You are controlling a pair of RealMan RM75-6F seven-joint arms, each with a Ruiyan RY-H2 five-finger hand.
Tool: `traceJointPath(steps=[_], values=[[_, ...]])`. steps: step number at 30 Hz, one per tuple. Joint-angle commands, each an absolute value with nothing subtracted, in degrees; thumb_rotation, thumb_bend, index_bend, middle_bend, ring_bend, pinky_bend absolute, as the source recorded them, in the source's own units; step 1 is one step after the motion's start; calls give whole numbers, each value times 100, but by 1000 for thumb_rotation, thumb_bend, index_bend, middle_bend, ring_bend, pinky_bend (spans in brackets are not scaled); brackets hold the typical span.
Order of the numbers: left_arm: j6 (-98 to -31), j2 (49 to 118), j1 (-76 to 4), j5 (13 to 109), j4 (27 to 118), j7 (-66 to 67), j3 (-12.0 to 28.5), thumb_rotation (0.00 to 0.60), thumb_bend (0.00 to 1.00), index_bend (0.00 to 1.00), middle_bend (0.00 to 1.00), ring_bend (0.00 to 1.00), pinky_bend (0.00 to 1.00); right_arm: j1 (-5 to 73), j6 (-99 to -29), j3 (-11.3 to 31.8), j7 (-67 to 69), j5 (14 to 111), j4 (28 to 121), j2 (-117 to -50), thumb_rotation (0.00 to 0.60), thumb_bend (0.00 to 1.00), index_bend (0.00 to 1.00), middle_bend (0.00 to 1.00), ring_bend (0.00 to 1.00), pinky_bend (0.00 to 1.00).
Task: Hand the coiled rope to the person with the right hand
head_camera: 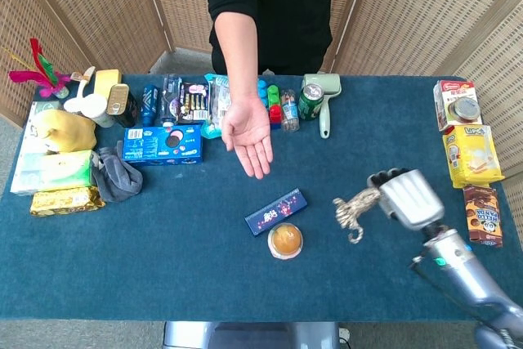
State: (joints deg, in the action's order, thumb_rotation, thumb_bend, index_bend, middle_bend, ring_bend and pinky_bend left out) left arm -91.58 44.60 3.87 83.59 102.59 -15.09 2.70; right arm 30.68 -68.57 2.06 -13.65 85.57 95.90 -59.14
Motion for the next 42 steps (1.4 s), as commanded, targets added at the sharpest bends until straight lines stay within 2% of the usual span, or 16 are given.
traceJointPath(steps=[1, 9, 15, 21, 27, 37, 40, 42], values=[[-9171, 4463, 390, 8377, 10264, -1502, 264, 600, 168, 53, 46, 75, 91, 2939, -7060, 514, -1020, 8229, 9807, -5628, 600, 560, 588, 572, 530, 599], [-9159, 4462, 383, 8388, 10252, -1527, 256, 600, 168, 54, 46, 75, 91, 3165, -6796, 1239, -909, 7087, 10852, -5316, 600, 561, 588, 572, 530, 598], [-9136, 4457, 375, 8358, 10234, -1563, 261, 600, 167, 54, 46, 75, 91, 3627, -6544, 1729, -1504, 5978, 11576, -5318, 600, 562, 588, 572, 530, 598], [-9100, 4456, 357, 8344, 10233, -1558, 261, 600, 167, 54, 46, 75, 92, 4257, -6788, 2119, -2569, 4972, 12047, -5624, 600, 571, 594, 578, 537, 598], [-9096, 4460, 356, 8338, 10224, -1565, 259, 600, 168, 53, 46, 76, 91, 5138, -7116, 2486, -3633, 3830, 12021, -6139, 600, 572, 594, 578, 536, 601], [-9049, 4445, 332, 8292, 10205, -1615, 275, 600, 168, 53, 46, 75, 91, 5714, -7503, 2499, -4162, 3132, 11804, -6828, 600, 563, 588, 572, 518, 604], [-9039, 4421, 335, 8254, 10183, -1703, 287, 600, 168, 53, 46, 75, 91, 5863, -7570, 2419, -4241, 3101, 11702, -7124, 600, 522, 547, 537, 489, 599], [-9033, 4412, 335, 8266, 10171, -1735, 282, 600, 169, 53, 46, 75, 91, 5886, -7519, 2407, -4184, 3077, 11720, -7183, 600, 478, 475, 480, 450, 586]])
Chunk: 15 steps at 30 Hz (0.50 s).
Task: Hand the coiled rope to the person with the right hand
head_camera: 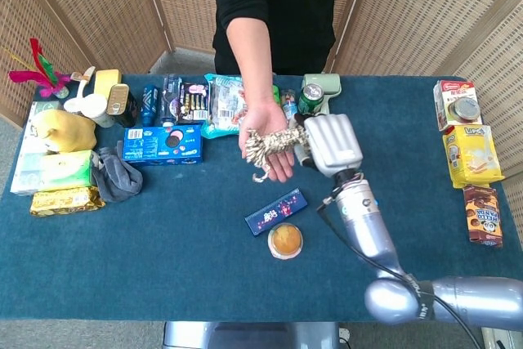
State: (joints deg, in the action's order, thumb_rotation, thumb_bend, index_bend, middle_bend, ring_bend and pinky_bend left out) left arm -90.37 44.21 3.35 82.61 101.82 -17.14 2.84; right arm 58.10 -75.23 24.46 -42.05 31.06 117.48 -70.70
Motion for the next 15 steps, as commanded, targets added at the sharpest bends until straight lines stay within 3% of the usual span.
traceJointPath(steps=[1, 4, 9, 15], values=[[-9036, 4411, 336, 8268, 10168, -1741, 282, 600, 168, 54, 46, 75, 91, 5884, -7470, 2416, -4145, 3040, 11744, -7174, 600, 402, 363, 381, 378, 555], [-9051, 4408, 345, 8278, 10157, -1766, 280, 600, 168, 53, 46, 75, 91, 5867, -7333, 2510, -3901, 3001, 11807, -7130, 600, 200, 114, 139, 187, 455], [-9078, 4398, 361, 8299, 10145, -1806, 273, 600, 167, 53, 46, 75, 91, 5872, -7569, 2467, -3870, 3386, 11741, -7211, 600, 137, 93, 99, 163, 443], [-9088, 4398, 367, 8302, 10132, -1833, 272, 600, 168, 53, 46, 75, 91, 5808, -7729, 2428, -3786, 3740, 11780, -7214, 600, 130, 93, 88, 161, 442]])
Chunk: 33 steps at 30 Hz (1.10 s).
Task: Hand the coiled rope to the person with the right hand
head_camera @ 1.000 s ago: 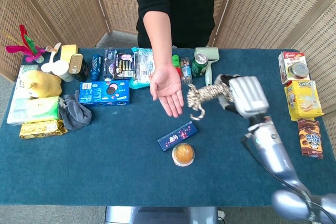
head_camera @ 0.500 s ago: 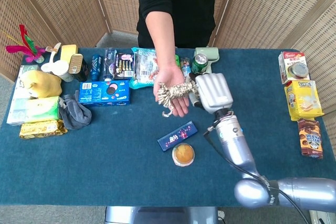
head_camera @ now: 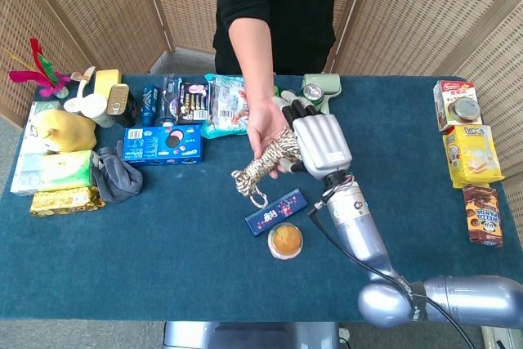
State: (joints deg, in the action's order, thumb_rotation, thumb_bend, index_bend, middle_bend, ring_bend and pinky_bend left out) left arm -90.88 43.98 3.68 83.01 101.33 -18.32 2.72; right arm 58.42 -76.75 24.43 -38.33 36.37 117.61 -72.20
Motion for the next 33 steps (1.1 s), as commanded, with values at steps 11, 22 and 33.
traceJointPath(steps=[11, 22, 33], values=[[-9085, 4394, 364, 8322, 10136, -1832, 264, 600, 168, 53, 46, 75, 91, 4894, -8074, 2346, -2989, 4884, 11963, -6204, 600, 133, 91, 73, 159, 427], [-9130, 4424, 379, 8420, 10203, -1700, 223, 600, 168, 54, 46, 76, 91, 3026, -8379, 893, -617, 7683, 11002, -5484, 600, 92, 98, 91, 159, 368], [-9131, 4531, 359, 8479, 10293, -1333, 189, 600, 169, 54, 46, 75, 91, 1611, -9336, -92, 995, 8847, 9221, -6186, 600, 40, 111, 100, 158, 330]])
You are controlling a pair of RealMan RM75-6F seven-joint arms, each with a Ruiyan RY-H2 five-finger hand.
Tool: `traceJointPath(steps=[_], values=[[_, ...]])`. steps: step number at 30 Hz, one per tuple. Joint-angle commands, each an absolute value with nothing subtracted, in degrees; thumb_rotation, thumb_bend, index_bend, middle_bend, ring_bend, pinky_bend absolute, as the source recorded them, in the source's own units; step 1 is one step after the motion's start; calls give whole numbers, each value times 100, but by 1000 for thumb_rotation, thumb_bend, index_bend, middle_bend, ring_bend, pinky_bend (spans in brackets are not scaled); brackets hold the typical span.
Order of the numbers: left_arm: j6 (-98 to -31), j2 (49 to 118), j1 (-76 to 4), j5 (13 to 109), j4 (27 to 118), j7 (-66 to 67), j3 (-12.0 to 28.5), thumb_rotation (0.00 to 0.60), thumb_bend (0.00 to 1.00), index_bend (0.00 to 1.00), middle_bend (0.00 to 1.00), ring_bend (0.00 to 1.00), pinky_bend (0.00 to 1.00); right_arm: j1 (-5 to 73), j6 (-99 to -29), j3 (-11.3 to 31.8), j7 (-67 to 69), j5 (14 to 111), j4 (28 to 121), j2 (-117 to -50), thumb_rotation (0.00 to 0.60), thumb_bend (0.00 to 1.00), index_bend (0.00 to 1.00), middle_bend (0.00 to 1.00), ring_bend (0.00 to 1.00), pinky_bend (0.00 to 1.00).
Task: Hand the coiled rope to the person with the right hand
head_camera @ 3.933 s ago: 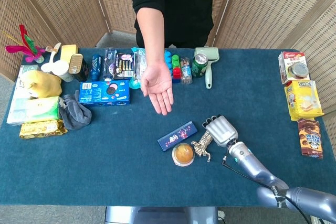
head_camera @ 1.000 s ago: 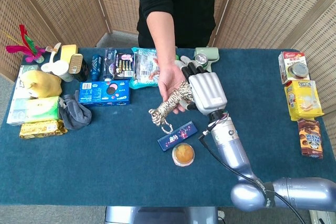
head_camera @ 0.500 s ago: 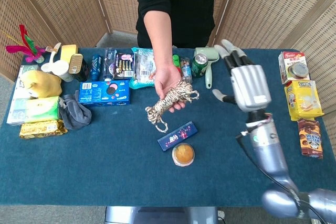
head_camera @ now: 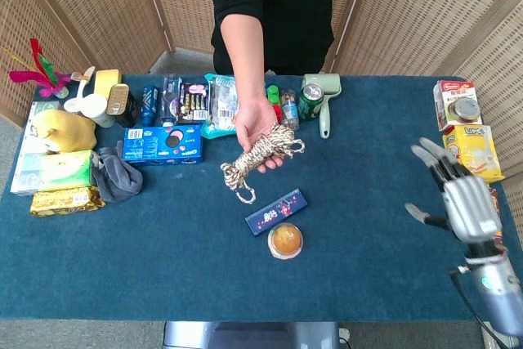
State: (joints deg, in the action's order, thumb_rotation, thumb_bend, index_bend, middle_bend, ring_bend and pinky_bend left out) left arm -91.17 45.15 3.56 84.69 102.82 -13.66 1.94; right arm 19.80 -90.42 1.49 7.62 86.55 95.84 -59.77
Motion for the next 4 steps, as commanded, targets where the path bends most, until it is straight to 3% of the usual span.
traceJointPath(steps=[1, 4], values=[[-9138, 4539, 362, 8482, 10295, -1311, 187, 600, 168, 54, 46, 76, 91, 1523, -9383, -114, 990, 8833, 9169, -6205, 600, 26, 112, 99, 154, 312], [-9157, 4562, 365, 8508, 10307, -1247, 178, 600, 168, 54, 46, 75, 91, 1234, -9562, -175, 873, 8772, 9156, -6220, 600, 1, 113, 95, 133, 270]])
